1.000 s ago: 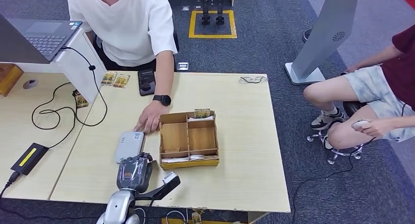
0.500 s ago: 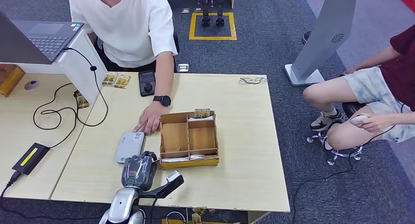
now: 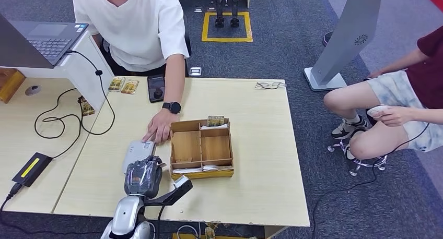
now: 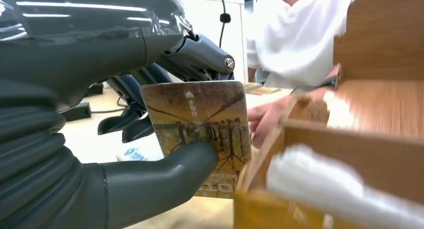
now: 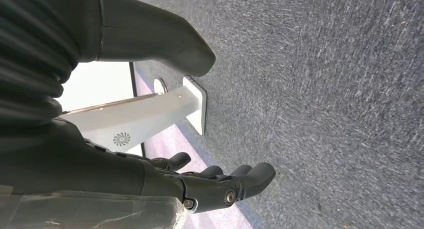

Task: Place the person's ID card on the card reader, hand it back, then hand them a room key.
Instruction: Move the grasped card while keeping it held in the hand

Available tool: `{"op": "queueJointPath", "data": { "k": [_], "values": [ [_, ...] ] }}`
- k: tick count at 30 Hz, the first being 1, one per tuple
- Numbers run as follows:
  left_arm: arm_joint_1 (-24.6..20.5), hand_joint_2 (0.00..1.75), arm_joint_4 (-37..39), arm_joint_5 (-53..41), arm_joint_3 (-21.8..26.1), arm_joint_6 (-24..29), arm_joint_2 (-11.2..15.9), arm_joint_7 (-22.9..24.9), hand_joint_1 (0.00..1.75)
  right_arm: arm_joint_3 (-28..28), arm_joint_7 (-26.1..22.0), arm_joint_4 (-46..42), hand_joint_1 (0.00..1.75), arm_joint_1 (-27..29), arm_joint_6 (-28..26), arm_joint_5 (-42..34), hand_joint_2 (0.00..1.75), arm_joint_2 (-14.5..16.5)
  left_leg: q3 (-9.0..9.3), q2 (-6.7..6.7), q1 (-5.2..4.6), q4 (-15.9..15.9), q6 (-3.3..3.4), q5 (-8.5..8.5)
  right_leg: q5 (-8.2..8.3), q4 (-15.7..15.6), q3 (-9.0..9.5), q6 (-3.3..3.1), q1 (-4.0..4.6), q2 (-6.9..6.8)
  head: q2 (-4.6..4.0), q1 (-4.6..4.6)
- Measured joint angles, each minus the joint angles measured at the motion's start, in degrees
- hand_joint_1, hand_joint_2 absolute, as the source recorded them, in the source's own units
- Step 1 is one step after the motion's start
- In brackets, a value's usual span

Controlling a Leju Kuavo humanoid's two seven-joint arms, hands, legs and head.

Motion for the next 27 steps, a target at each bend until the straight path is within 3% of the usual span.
{"op": "queueJointPath", "data": {
  "k": [27],
  "values": [
    [-7.7,1.75,-4.6,0.0,2.3,1.5,-2.0,-2.0,1.75,2.3,-0.1,2.5,0.0,-0.6,-0.6,0.0,1.75,-1.0,-0.08,0.01,0.0,0.0,0.0,0.0,0.01,0.0,-0.13,0.0,0.0,0.04,0.0,-0.01]
  ]
}}
